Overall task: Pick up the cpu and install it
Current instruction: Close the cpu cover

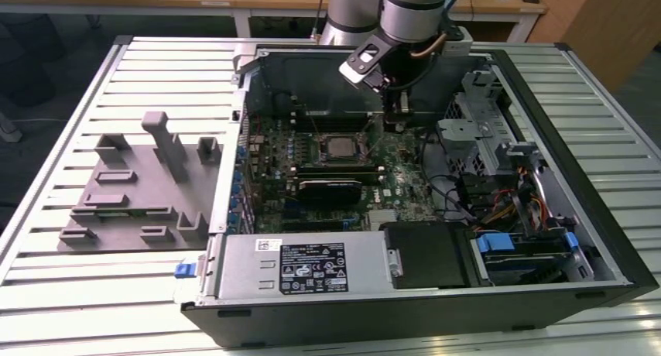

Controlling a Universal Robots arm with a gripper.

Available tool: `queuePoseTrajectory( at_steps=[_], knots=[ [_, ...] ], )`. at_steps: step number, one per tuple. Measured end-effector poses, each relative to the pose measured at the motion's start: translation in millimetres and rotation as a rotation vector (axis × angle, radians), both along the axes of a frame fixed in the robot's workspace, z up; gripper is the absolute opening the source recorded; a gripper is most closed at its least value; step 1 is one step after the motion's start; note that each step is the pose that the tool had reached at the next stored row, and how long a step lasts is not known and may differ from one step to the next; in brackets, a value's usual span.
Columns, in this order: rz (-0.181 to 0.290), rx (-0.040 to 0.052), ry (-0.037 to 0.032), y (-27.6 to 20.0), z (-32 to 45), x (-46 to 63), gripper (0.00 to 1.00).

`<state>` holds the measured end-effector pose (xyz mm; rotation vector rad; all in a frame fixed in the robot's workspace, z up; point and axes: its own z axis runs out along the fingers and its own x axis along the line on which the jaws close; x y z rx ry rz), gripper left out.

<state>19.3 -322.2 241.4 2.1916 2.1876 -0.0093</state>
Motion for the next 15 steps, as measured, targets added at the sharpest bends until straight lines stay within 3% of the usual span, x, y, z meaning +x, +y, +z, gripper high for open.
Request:
queuePoseTrajectory(
  at_steps=[15],
  knots=[
    [0.0,-0.0001,-0.0003,0.0,0.0,-28.1,0.11]
  ],
)
